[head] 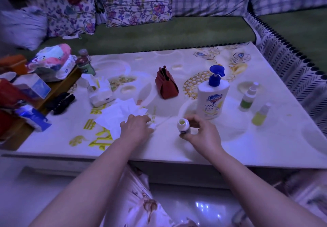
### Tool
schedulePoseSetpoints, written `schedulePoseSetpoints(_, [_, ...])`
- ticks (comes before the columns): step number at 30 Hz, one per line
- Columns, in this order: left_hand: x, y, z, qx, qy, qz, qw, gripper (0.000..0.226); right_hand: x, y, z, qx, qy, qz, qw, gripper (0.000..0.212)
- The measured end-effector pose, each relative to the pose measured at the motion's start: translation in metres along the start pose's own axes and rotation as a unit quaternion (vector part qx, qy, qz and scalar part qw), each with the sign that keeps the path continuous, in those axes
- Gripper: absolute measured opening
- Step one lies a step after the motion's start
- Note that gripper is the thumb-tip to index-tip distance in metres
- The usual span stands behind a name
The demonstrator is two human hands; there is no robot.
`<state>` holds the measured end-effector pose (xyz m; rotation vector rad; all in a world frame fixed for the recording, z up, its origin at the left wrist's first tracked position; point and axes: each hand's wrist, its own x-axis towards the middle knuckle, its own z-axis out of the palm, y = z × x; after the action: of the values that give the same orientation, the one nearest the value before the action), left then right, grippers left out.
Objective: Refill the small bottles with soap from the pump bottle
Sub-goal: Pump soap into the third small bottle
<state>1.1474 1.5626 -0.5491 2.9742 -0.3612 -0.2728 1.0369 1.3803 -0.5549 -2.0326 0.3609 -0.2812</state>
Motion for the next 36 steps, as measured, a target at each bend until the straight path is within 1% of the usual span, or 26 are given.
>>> schedulePoseSetpoints(6, [0.008,0.016,0.014,0.053,0.008,0.016,0.998,0.043,-0.007,0.007,-0.007,0.002,0.012,0.026,1.0,0.037])
schedulePoseSetpoints(9, [0.011,0.021,0.018,0.083,0.026,0.024,0.996,0.039,-0.008,0.011,-0.011,0.012,0.018,0.04,0.999,0.035])
schedulePoseSetpoints(11, [0.012,0.022,0.02,0.09,0.039,0.029,0.995,0.035,-0.008,0.013,-0.013,0.018,0.022,0.047,0.998,0.034])
schedulePoseSetpoints(13, [0.011,0.022,0.02,0.085,0.052,0.036,0.994,0.036,-0.008,0.013,-0.014,0.021,0.025,0.049,0.998,0.035])
schedulePoseSetpoints(15, [0.009,0.023,0.018,0.036,0.073,0.055,0.995,0.035,-0.009,0.013,-0.017,0.023,0.027,0.051,0.998,0.035])
schedulePoseSetpoints(19, [-0.004,0.032,-0.001,-0.128,0.085,0.107,0.982,0.032,-0.011,0.015,-0.028,0.004,0.039,0.056,0.998,0.033])
schedulePoseSetpoints(23, [-0.023,0.04,-0.025,-0.237,0.076,0.136,0.959,0.016,-0.017,0.02,-0.042,-0.003,0.048,0.067,0.997,0.03])
schedulePoseSetpoints(26, [-0.039,0.047,-0.04,-0.306,0.057,0.138,0.94,0.016,-0.019,0.026,-0.049,-0.005,0.057,0.069,0.996,0.031])
schedulePoseSetpoints(29, [-0.052,0.053,-0.05,-0.395,0.003,0.138,0.908,0.022,-0.019,0.031,-0.056,-0.005,0.071,0.071,0.995,0.027])
schedulePoseSetpoints(32, [-0.061,0.059,-0.055,-0.432,-0.034,0.14,0.891,0.02,-0.019,0.034,-0.062,-0.009,0.082,0.078,0.994,0.027])
schedulePoseSetpoints(34, [-0.066,0.063,-0.058,-0.435,-0.035,0.143,0.888,0.017,-0.019,0.034,-0.064,-0.012,0.085,0.084,0.993,0.027])
schedulePoseSetpoints(36, [-0.068,0.067,-0.059,-0.426,-0.03,0.142,0.893,0.015,-0.018,0.034,-0.064,-0.018,0.088,0.082,0.993,0.026])
